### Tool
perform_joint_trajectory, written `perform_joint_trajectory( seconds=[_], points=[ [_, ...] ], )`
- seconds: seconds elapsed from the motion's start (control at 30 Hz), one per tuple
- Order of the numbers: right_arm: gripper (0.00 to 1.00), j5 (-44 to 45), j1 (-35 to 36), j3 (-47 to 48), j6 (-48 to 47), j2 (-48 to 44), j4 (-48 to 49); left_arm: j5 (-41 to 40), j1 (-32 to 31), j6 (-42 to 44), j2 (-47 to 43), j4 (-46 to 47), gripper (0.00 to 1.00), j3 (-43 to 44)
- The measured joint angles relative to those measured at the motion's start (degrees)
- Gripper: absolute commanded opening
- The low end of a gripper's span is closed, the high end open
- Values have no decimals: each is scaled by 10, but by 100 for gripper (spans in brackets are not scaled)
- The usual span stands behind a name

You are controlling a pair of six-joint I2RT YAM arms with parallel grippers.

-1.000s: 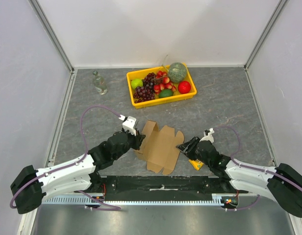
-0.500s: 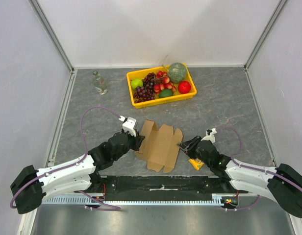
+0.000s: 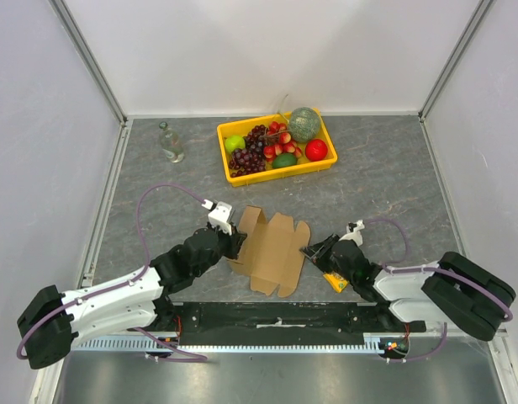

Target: Fold the paper box

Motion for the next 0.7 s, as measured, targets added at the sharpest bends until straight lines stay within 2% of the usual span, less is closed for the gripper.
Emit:
perform_joint_trajectory(
  seconds=[0.23, 0.37, 0.53, 0.7],
  points=[
    [12, -9, 0, 0, 0, 61, 69, 0, 0, 0, -1, 0, 18, -4],
    [0, -11, 0, 0, -4, 80, 94, -1, 0, 0, -4, -2, 18, -6],
    [0, -10, 0, 0, -15, 66, 100, -7, 0, 0, -20, -10, 19, -5],
    [0, 5, 0, -1, -59, -38, -1, -17, 0, 8, -41, -37, 20, 37]
  ],
)
